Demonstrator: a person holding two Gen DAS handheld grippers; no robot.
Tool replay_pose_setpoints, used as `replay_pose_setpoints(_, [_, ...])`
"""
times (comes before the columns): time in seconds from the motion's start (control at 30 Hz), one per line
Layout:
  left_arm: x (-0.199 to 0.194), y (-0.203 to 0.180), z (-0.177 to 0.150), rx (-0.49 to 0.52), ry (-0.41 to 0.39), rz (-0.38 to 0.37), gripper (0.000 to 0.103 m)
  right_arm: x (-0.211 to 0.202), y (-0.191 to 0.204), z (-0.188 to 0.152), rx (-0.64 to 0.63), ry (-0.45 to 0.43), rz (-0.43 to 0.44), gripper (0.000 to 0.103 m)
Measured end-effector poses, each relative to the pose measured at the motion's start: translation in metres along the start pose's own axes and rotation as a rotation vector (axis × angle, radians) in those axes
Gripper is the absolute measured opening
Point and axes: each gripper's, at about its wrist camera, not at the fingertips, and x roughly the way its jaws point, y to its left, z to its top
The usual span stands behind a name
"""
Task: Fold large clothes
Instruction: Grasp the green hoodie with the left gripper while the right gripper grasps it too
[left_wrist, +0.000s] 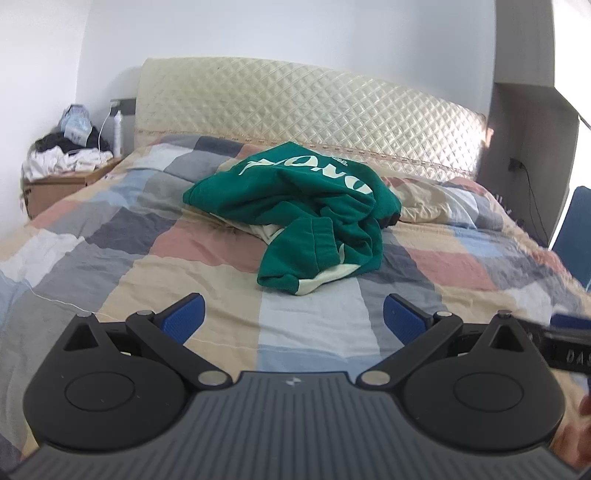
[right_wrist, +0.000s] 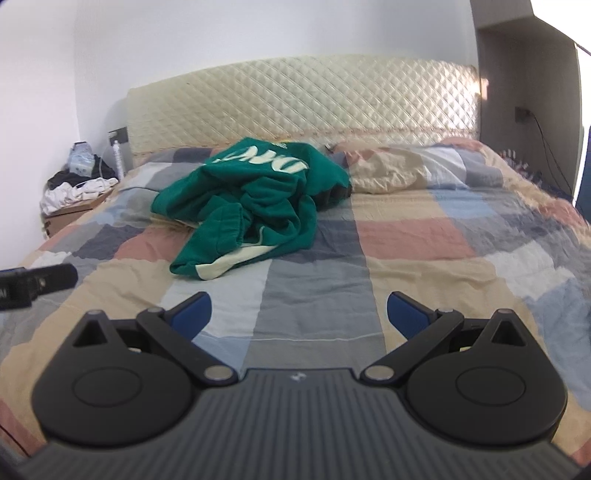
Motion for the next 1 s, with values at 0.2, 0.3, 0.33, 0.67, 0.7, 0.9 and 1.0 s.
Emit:
replay_pose_setpoints(0.2, [0.021,0.006,0.041,-0.067,0.015,-0.034,0.103,0.008,-0.005,0.026,0.092,0.011,0.047,0.103])
replay_pose_setpoints(0.3, [0.043,0.006,0.058,-0.057,0.035,0.005,0.103,0.024,-0.004,0.045,0.140,0.030,0.068,0.103])
replay_pose_setpoints(0.33, [0.051,0.006,0.063,-0.058,0.042,0.006,0.103,0.031,-0.004,0.051,0.166,0.039,0.076,0.103])
replay_pose_setpoints(0.67, [0.172,0.043,0.045,-0.216,0.173,-0.096,0.103,0.143,-0.003,0.054,0.356,0.207,0.188,0.103])
replay_pose_setpoints(0.7, [0.184,0.045,0.041,-0.208,0.174,-0.103,0.103,0.154,-0.001,0.050,0.364,0.225,0.191,0.103])
replay_pose_setpoints(0.9, [0.244,0.057,0.026,-0.173,0.147,-0.132,0.102,0.220,0.001,0.028,0.473,0.274,0.282,0.082])
replay_pose_setpoints(1.0, [0.272,0.063,0.017,-0.198,0.141,-0.159,0.102,0.249,-0.001,0.023,0.522,0.251,0.325,0.072])
